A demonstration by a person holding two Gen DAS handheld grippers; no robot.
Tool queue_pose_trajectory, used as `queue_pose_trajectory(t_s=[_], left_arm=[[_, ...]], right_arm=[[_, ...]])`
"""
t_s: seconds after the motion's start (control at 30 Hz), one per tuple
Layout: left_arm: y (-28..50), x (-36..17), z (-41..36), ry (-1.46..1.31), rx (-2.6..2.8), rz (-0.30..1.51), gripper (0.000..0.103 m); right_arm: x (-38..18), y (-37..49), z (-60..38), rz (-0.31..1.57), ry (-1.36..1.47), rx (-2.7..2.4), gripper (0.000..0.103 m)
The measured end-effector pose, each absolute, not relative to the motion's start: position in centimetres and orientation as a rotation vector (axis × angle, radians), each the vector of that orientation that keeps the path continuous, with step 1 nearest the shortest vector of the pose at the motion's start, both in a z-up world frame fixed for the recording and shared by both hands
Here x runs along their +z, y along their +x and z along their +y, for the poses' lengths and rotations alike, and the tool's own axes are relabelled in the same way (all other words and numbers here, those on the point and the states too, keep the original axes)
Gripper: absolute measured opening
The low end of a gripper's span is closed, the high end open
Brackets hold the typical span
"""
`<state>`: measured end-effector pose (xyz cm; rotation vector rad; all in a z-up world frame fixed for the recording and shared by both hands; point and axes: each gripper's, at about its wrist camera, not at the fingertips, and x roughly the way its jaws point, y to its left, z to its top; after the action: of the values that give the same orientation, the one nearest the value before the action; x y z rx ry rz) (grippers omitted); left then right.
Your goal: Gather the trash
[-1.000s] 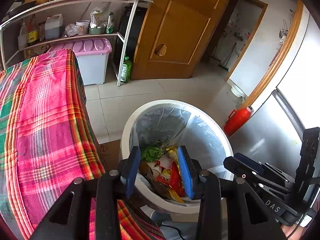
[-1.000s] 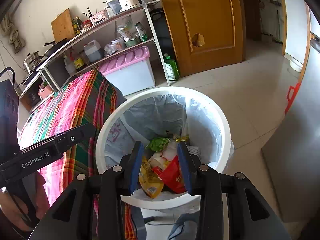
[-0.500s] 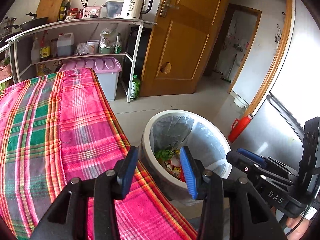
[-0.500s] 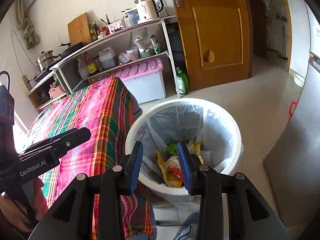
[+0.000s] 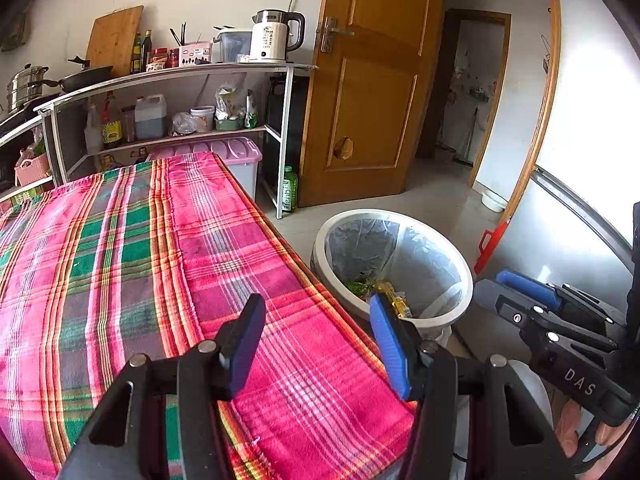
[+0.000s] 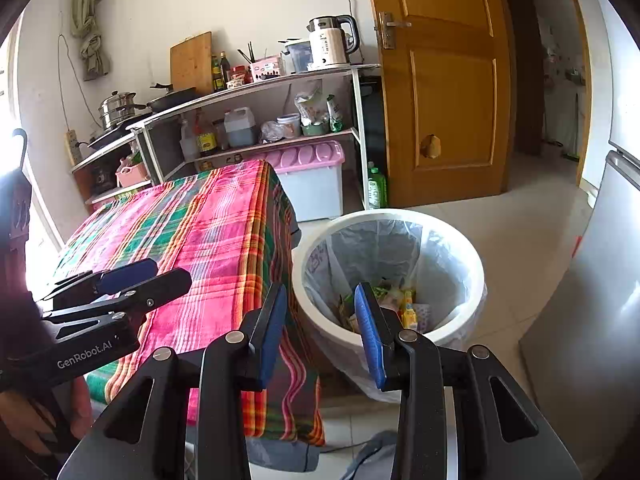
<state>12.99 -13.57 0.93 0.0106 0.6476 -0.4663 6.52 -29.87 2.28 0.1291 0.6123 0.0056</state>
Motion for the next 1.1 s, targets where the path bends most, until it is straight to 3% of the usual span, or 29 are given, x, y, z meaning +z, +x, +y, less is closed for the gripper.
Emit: queue_pose_trajectory(t_s=[1.1], left_arm=[[4.4, 0.2, -10.8, 0.000, -0.389, 0.585, 0.057]], right_arm=[[0.7, -0.1, -27.5, 0.598, 0.070, -0.014, 0.037]])
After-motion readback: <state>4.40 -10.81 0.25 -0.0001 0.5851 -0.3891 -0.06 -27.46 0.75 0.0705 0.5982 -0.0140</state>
